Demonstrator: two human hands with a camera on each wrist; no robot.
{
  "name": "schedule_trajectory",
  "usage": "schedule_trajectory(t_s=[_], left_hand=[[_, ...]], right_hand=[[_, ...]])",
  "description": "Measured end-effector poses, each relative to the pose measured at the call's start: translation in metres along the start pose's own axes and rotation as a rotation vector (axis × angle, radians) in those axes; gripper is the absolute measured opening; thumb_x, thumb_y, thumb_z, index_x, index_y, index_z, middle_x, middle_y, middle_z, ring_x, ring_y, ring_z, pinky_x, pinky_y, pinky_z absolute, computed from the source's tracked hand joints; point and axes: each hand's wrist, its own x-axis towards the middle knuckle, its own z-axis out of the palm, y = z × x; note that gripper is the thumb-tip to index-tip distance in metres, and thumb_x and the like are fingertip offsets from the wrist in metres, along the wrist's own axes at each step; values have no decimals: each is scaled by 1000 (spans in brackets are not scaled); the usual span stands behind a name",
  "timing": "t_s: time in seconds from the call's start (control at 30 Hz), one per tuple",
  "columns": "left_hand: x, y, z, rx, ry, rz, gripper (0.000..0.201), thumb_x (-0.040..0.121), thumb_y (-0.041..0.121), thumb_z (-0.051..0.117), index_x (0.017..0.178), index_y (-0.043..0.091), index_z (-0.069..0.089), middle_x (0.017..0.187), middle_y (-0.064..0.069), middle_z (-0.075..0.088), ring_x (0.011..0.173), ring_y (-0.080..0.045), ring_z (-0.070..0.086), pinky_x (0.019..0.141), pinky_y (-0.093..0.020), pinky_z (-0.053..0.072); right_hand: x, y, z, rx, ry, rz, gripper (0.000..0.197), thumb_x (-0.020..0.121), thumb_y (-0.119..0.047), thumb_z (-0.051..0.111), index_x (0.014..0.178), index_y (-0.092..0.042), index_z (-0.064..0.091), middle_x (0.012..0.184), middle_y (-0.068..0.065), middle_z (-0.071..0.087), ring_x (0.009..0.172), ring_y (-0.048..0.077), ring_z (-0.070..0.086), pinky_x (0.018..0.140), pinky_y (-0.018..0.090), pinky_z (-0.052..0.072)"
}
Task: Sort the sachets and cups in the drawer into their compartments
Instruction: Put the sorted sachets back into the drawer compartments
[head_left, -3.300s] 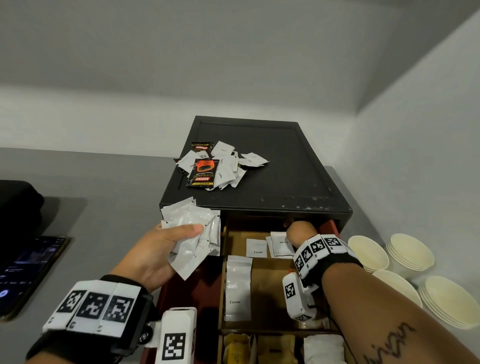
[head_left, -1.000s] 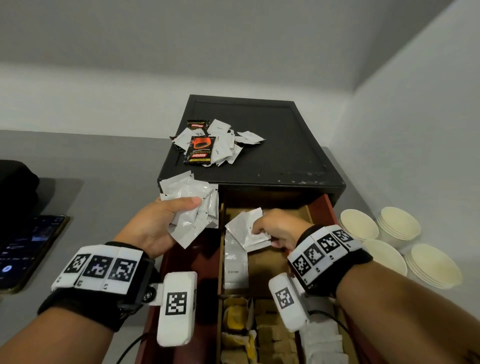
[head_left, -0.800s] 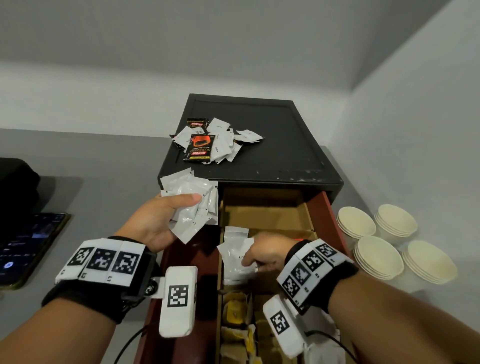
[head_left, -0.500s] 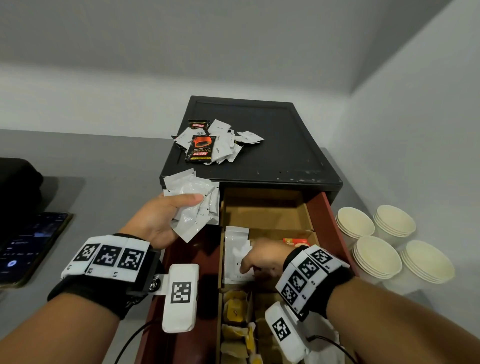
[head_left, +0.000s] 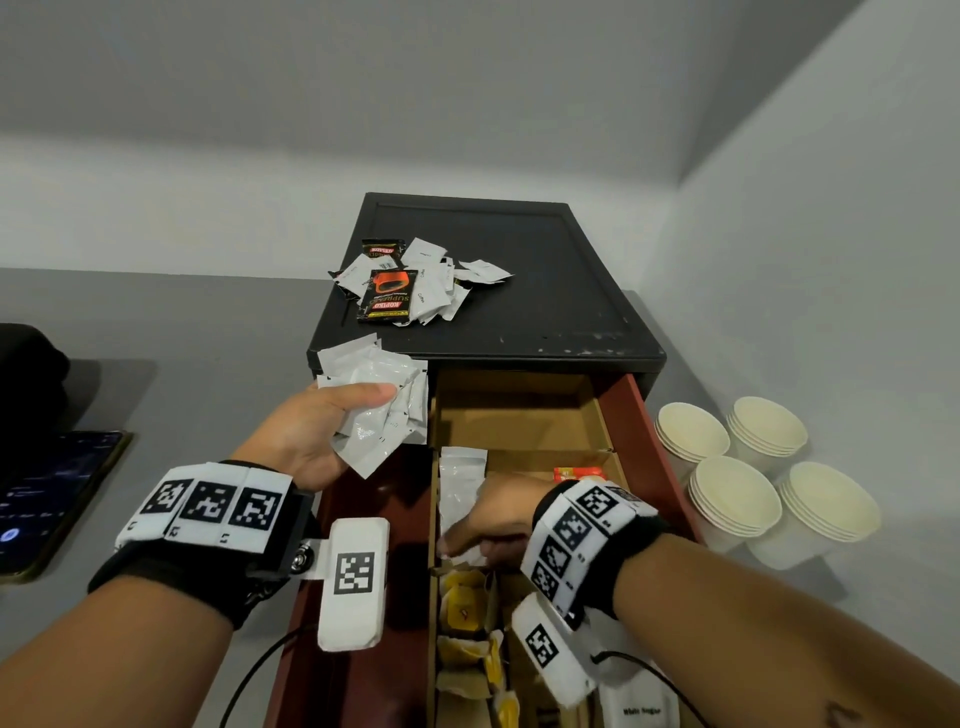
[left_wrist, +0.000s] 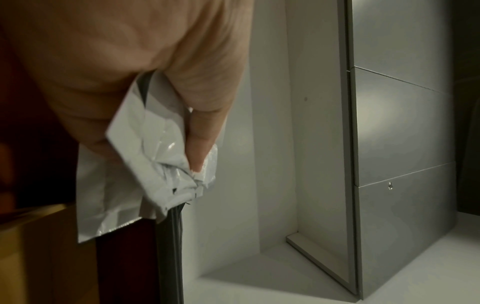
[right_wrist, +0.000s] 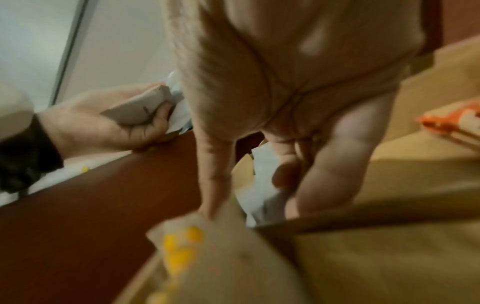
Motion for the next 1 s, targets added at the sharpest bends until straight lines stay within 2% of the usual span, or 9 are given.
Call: schedule_trajectory(t_s=[0.1,0.17,0.3,0.47,0.6,0.7,0.8,0.93,1.0], left_hand=[[0,1,-1,5,3,-6,13,89,-2,53,94,3,64,72,-11,73,58,-21,71,49,-33,58],[0,1,-2,11,6,-7,14,88,-2,54,97,4,64,74,-11,73,60,-21,71,50,-34,58],[2,0,-4,14,20,-9,15,87,-2,56,98,4,64,76,-11,73,62,-21,71,52,-35,59],[2,1,-3,25,11,-13,13,87,-1,56,96,4,65,75,-11,73,60,-21,71,53,-35,59],[1,1,-1,22,11,-7,12,89,-1,54,92,4,64,70,-10,73,56,-20,70,48,-32,57],[1,1,-1,9,8,2,15,89,-3,53,97,4,63,71,-10,73,57,-20,70,48,-32,57],[1,1,-1,7,3,-2,14,90,-3,52,94,4,63,70,-10,73,57,-20,70,47,-31,57],[1,1,-1,-5,-3,0,17,88,-3,53,100,3,63,76,-12,73,61,-23,71,51,-36,58],[2,0,-2,-8,-2,5,17,88,-3,53,100,3,63,75,-12,73,60,-22,71,49,-35,58]], right_hand=[[2,-1,-3,256,-146,13,40,87,-23,66,52,-12,50,39,-3,44,29,9,36,34,17,29],[2,1,-12,288,-97,60,27,91,-14,60,66,-9,50,47,1,44,36,9,37,31,18,29],[9,12,-25,23,157,125,14,86,-17,65,79,-9,56,64,3,56,53,14,51,54,22,45],[8,14,-13,-164,95,23,37,85,-20,67,56,-12,45,29,-7,45,32,6,45,52,25,39],[16,10,-1,-110,106,-12,22,78,-12,75,85,-10,54,82,6,61,71,20,59,68,34,52],[17,9,2,-158,168,-28,30,74,-20,79,91,-10,56,89,4,59,82,21,57,71,30,49],[21,9,5,-111,134,-41,40,67,-24,83,97,-5,65,100,8,69,92,25,64,83,36,55],[25,9,13,-135,170,-54,34,62,-19,85,85,-6,64,95,12,70,88,26,68,68,33,54],[26,7,14,-143,257,-41,40,62,-26,86,92,-8,65,98,7,69,89,23,66,69,29,53]])
